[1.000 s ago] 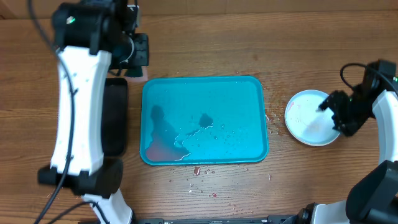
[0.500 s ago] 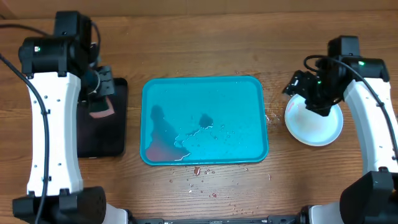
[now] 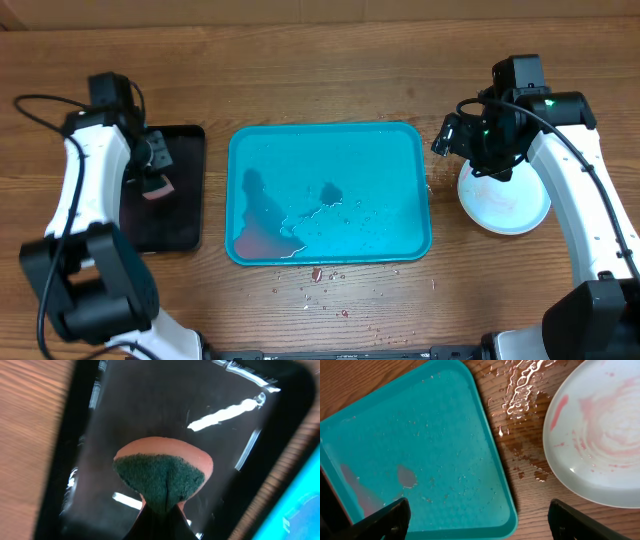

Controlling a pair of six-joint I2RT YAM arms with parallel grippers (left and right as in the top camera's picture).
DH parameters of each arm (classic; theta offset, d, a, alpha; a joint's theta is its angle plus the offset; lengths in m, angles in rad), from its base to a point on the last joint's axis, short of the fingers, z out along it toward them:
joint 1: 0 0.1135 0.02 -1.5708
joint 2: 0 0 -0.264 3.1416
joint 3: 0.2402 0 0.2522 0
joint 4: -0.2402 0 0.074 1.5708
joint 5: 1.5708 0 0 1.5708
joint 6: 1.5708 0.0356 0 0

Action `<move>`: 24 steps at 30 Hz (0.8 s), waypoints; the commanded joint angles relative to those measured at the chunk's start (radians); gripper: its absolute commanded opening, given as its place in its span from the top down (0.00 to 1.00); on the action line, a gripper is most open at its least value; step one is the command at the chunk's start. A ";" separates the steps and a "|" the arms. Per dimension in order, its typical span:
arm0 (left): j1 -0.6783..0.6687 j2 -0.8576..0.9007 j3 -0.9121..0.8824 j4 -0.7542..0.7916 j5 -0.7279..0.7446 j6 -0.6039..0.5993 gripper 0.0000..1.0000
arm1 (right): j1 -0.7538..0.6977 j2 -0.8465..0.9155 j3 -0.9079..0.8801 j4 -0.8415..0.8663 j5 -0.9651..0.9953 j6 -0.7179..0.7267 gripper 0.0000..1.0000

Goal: Clean dirty plates on tray and stack at the side
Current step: 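Move the left gripper to the black tray and drop the sponge there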

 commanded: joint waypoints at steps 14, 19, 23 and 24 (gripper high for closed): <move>0.004 0.248 -0.004 0.052 -0.013 0.025 0.15 | 0.006 -0.012 0.020 -0.011 0.036 -0.037 0.10; 0.004 0.237 0.122 -0.066 -0.021 0.025 0.00 | 0.006 -0.012 0.020 -0.010 0.036 -0.036 0.10; -0.002 0.174 0.352 -0.254 -0.021 0.027 0.00 | 0.006 -0.012 0.022 -0.006 0.035 -0.036 0.10; -0.005 0.154 0.393 -0.284 -0.021 0.034 0.00 | 0.006 -0.013 0.023 -0.007 0.034 -0.036 0.10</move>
